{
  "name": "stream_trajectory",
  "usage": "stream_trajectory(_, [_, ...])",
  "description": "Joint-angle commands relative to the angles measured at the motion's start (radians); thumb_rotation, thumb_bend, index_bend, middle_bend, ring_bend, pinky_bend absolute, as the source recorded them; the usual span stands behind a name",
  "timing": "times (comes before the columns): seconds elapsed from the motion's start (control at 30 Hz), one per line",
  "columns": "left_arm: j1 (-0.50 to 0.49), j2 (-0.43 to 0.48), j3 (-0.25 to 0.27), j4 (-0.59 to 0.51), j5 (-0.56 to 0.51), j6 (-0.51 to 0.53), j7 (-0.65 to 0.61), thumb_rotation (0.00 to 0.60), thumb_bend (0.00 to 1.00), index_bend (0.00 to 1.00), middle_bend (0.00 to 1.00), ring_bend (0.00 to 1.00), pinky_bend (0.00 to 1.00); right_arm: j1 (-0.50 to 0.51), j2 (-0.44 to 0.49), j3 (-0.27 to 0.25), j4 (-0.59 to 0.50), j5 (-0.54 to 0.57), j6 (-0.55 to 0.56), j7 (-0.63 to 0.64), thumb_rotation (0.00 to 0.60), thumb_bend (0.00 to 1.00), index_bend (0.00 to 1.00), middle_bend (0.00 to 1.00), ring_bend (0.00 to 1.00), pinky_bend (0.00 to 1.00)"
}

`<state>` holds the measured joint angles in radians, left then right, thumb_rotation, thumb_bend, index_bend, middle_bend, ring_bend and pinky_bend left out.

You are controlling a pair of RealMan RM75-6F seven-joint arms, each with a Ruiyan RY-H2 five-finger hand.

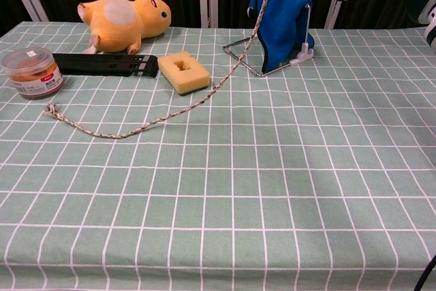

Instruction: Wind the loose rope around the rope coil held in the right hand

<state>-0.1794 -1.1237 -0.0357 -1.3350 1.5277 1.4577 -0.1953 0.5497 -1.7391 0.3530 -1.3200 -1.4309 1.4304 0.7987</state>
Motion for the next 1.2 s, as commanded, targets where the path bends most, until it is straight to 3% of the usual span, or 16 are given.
stream_trajectory(0.03, [0.002, -0.007, 0.002, 0.006, 0.004, 0.003, -0.004, 0.597, 0.16, 0.25, 0.20, 0.15, 0.26, 0.000, 0.001, -0.001, -0.004, -0.002, 0.001, -0.002, 0.600, 0.58, 0.75, 0.61, 0.56, 0.76])
stream_trajectory(0.23, [-0.009, -0.024, 0.003, 0.024, 0.020, -0.003, -0.020, 0.599, 0.17, 0.25, 0.21, 0.16, 0.27, -0.003, 0.005, -0.003, -0.013, -0.002, 0.001, -0.008, 0.600, 0.58, 0.75, 0.61, 0.56, 0.76])
stream_trajectory(0.37, [-0.042, -0.064, -0.007, 0.051, 0.054, -0.003, -0.044, 0.600, 0.22, 0.29, 0.27, 0.21, 0.32, -0.003, 0.008, 0.000, -0.017, 0.001, -0.002, -0.011, 0.600, 0.59, 0.75, 0.61, 0.56, 0.76])
stream_trajectory(0.63, [-0.186, -0.187, -0.007, 0.093, 0.130, -0.141, 0.020, 0.600, 0.25, 0.32, 0.31, 0.25, 0.36, 0.008, 0.009, 0.007, -0.029, 0.004, -0.012, -0.030, 0.600, 0.59, 0.75, 0.61, 0.56, 0.76])
stream_trajectory(0.97, [-0.306, -0.296, 0.008, 0.193, 0.122, -0.323, 0.129, 0.600, 0.27, 0.33, 0.31, 0.25, 0.36, 0.009, 0.014, 0.009, -0.036, 0.012, -0.021, -0.044, 0.600, 0.60, 0.75, 0.61, 0.56, 0.76])
stream_trajectory(1.2, [-0.324, -0.358, 0.023, 0.281, 0.116, -0.332, 0.116, 0.600, 0.28, 0.34, 0.33, 0.26, 0.36, 0.008, 0.012, 0.007, -0.032, 0.017, -0.026, -0.047, 0.600, 0.60, 0.75, 0.61, 0.56, 0.76])
